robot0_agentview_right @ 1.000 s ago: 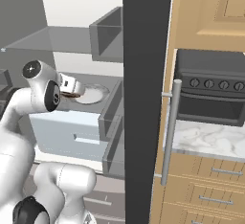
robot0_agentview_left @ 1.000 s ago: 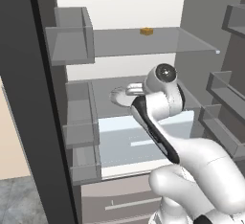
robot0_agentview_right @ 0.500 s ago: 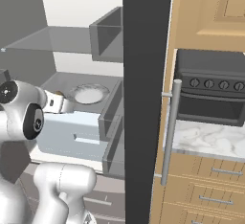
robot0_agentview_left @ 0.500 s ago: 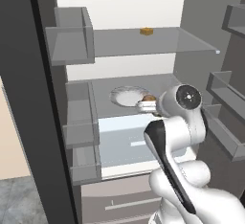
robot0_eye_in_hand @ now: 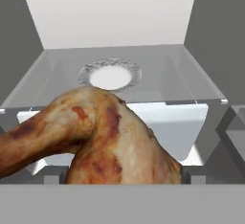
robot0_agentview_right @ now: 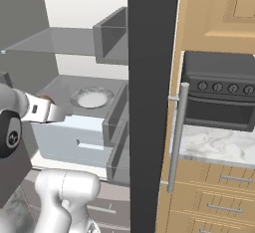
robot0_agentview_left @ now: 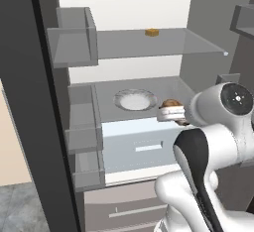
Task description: Retrieve the chicken drumstick from the fridge and place it on the saucepan with marinade on the stove.
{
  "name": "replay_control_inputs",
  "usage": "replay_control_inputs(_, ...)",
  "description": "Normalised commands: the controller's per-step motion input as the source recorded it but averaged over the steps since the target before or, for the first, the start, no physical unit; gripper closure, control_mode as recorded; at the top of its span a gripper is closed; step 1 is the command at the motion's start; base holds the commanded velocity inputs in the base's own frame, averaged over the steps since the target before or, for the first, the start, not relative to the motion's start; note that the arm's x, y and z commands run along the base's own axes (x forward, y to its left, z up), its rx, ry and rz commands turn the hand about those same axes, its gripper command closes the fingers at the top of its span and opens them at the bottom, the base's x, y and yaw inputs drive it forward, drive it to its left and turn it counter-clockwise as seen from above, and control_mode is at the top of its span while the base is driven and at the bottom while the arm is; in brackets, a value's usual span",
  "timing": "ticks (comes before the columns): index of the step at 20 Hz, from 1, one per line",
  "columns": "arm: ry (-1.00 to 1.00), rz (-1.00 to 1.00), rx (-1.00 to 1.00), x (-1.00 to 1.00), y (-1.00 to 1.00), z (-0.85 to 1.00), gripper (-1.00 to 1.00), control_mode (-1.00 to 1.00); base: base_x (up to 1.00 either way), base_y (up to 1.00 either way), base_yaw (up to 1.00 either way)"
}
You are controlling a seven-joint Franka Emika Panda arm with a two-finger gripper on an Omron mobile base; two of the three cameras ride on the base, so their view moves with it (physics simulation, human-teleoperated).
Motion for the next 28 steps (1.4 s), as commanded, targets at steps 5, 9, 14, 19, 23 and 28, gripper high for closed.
replay_control_inputs(5, -0.01, 0.07, 0.0, -0.7, 0.0, 0.31, 1.0, -1.0, 0.0, 0.0, 0.0)
replay_control_inputs(9, -0.03, 0.04, 0.0, -0.38, 0.0, 0.13, 1.0, -1.0, 0.0, 0.0, 0.0)
replay_control_inputs(14, -0.01, 0.0, 0.0, -0.02, 0.0, 0.02, 1.0, -1.0, 0.0, 0.0, 0.0)
replay_control_inputs(19, 0.0, 0.0, 0.0, 0.0, 0.0, 0.0, 1.0, 1.0, -0.14, 0.0, 0.0)
replay_control_inputs(23, 0.0, 0.0, 0.0, 0.0, 0.0, 0.0, 1.0, 1.0, -0.71, 0.0, 0.0)
replay_control_inputs(28, 0.0, 0.0, 0.0, 0.0, 0.0, 0.0, 1.0, 1.0, -0.82, -0.01, 0.0)
